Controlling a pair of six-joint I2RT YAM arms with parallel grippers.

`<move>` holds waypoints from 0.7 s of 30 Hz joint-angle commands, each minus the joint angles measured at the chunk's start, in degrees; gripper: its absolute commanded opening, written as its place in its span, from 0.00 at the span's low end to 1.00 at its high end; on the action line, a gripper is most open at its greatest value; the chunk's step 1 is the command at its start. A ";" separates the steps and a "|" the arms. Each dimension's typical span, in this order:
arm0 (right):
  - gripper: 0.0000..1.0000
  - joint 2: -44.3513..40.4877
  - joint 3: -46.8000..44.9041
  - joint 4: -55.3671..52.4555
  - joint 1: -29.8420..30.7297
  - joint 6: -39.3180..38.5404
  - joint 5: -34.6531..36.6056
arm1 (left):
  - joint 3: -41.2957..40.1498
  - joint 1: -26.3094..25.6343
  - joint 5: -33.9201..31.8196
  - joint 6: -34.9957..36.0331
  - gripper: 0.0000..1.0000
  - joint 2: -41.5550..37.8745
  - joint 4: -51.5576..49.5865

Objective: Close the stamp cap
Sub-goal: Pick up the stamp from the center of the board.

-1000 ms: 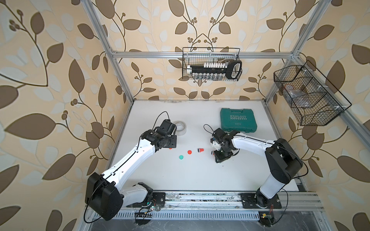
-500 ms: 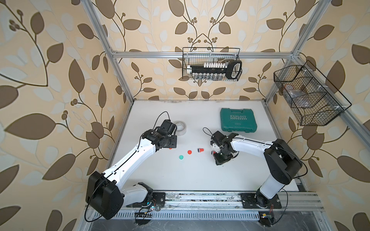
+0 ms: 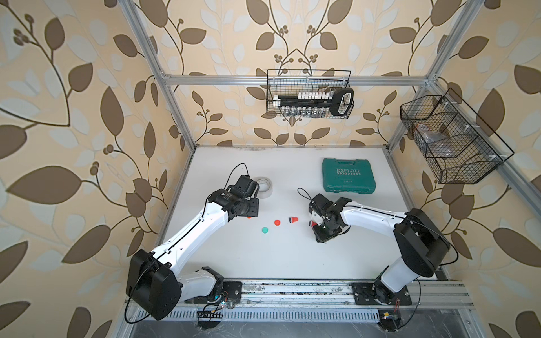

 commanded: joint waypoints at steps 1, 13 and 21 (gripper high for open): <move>0.32 -0.77 -1.66 1.47 0.44 1.41 1.22 | 2.09 0.35 1.19 0.63 0.64 0.33 -0.21; 0.24 -1.18 -3.12 3.78 3.80 3.33 2.69 | 2.10 0.35 1.29 0.63 0.64 0.61 -0.21; 0.29 -3.29 -3.92 4.13 5.56 4.66 5.06 | 2.19 0.35 1.55 0.65 0.64 0.96 -0.21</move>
